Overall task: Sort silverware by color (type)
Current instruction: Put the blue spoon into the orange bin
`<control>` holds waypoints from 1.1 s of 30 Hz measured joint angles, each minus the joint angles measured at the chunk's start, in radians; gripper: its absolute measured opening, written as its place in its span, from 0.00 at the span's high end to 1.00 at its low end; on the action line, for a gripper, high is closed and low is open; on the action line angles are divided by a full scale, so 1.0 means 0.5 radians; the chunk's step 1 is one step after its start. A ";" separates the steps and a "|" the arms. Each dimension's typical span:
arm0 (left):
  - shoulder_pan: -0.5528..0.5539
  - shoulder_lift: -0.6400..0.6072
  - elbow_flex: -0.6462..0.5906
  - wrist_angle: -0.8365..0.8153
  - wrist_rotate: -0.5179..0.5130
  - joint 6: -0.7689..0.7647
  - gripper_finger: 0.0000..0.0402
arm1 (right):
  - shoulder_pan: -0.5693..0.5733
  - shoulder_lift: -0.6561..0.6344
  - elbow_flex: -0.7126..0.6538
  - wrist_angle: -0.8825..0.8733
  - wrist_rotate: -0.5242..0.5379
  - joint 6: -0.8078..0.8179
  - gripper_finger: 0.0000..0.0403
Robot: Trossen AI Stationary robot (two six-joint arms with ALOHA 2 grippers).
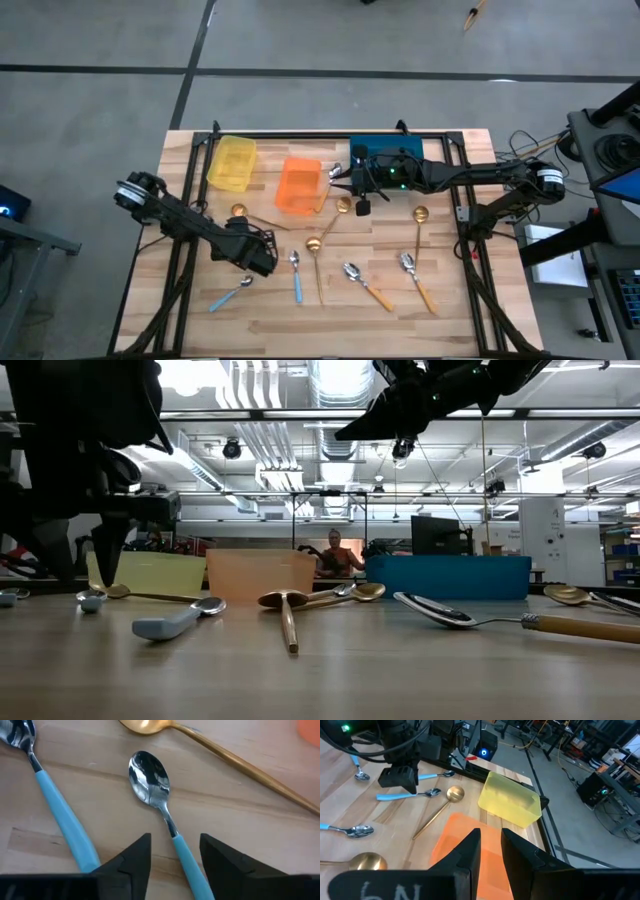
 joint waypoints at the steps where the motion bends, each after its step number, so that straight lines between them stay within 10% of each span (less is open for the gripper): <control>1: 0.005 0.008 0.000 0.003 -0.001 0.001 0.61 | 0.000 0.000 0.000 0.000 0.000 0.000 0.83; 33: 0.010 0.157 0.005 0.082 -0.009 0.002 0.62 | 0.000 0.000 0.001 -0.007 0.000 -0.021 0.83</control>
